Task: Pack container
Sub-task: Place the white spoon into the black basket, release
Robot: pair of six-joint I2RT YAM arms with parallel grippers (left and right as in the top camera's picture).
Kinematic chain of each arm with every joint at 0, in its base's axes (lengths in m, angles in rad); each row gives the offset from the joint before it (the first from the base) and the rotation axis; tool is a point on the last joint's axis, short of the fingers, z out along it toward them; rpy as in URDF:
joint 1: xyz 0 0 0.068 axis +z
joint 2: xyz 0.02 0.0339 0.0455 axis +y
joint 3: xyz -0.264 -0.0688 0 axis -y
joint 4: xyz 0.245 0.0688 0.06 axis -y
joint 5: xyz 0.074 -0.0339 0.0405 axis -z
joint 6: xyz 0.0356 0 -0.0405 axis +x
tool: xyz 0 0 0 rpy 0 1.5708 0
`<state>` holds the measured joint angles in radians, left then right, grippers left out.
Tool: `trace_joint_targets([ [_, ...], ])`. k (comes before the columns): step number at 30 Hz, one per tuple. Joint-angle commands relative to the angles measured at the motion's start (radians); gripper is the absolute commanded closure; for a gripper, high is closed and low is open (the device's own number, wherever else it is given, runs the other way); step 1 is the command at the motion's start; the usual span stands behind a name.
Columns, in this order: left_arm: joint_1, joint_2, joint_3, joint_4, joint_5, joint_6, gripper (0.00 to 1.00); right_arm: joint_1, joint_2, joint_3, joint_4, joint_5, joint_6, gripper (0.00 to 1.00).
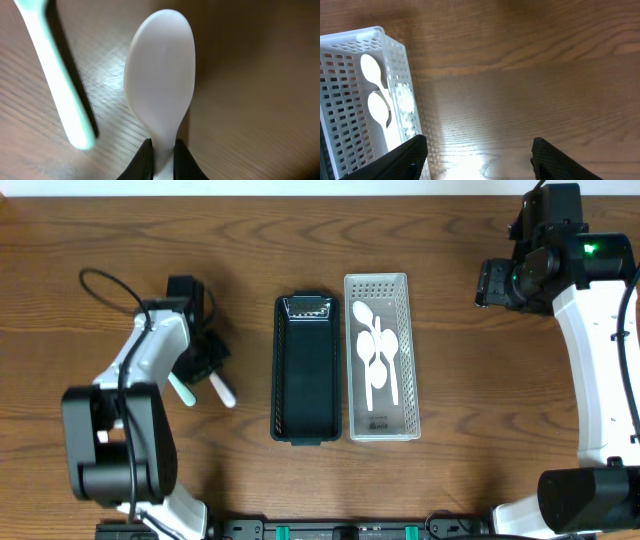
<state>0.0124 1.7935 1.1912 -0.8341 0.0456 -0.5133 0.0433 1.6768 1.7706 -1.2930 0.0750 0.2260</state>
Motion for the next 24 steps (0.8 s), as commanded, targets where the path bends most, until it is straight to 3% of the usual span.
trace_joint_targets([
  [1,-0.078,-0.126,0.137,-0.055,-0.001,0.094,0.94,0.003,-0.003,-0.006,0.000,-0.004,-0.006,0.30],
  [9,-0.334,-0.239,0.203,-0.089,-0.002,0.090,0.94,0.003,-0.003,-0.006,0.010,-0.004,-0.006,0.30],
  [15,-0.491,-0.169,0.167,-0.089,-0.002,0.090,0.94,0.003,-0.003,-0.006,0.010,-0.004,-0.006,0.30],
  [22,-0.583,-0.028,0.156,-0.089,-0.002,0.091,0.94,0.003,-0.003,-0.006,0.009,-0.004,-0.007,0.30],
  [24,-0.586,-0.009,0.156,-0.085,-0.002,0.095,0.89,0.003,-0.003,-0.006,0.007,-0.004,-0.007,0.30],
])
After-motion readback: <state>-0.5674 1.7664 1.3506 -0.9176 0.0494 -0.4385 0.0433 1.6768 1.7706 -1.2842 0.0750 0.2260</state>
